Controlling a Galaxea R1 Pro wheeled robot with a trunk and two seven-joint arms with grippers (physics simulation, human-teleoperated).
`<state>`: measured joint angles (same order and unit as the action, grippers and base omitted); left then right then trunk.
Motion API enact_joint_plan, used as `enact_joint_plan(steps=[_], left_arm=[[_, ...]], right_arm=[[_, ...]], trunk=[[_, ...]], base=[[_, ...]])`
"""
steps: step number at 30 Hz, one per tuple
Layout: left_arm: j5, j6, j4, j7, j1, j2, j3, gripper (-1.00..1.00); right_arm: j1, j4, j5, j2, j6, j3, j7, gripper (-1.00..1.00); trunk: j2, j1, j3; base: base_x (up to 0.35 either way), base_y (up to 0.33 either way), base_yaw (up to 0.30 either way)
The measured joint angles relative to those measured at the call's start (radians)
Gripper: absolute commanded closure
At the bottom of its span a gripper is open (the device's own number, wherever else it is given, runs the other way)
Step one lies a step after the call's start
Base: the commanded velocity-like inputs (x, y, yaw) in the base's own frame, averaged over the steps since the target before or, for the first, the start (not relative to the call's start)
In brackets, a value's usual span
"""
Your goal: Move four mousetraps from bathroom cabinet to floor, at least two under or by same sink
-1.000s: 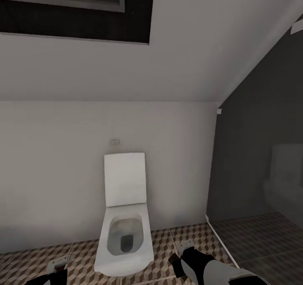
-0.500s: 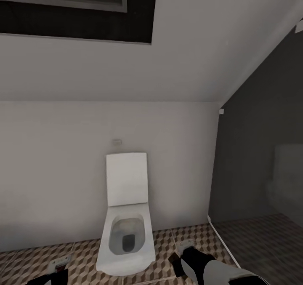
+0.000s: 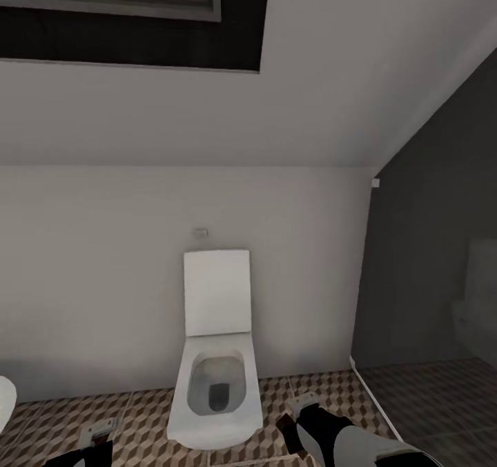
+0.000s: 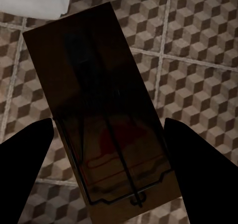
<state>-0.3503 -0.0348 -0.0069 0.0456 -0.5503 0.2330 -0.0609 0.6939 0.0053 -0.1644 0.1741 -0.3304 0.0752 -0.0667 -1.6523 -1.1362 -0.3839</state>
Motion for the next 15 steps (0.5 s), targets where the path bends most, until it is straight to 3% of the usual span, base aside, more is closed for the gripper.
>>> enact_joint_plan(steps=[3,8,15], left_arm=[[0.0,0.0,0.0,0.001,0.0,0.0,0.0,1.0],[0.0,0.0,0.0,0.001,0.0,0.0,0.0,1.0],[0.0,0.0,0.0,0.002,0.0,-0.002,0.0,1.0]], right_arm=[[0.0,-0.003,0.012,-0.001,0.0,-0.015,-0.001,1.0],[0.0,-0.008,0.049,-0.036,0.0,-0.065,-0.018,1.0],[0.0,-0.012,0.06,-0.041,0.001,-0.087,-0.072,1.0]], trunk=[[0.0,0.0,0.0],[0.0,0.0,0.0],[0.0,0.0,0.0]], base=[[0.0,0.0,0.002],[0.0,0.0,0.0],[0.0,0.0,0.008]])
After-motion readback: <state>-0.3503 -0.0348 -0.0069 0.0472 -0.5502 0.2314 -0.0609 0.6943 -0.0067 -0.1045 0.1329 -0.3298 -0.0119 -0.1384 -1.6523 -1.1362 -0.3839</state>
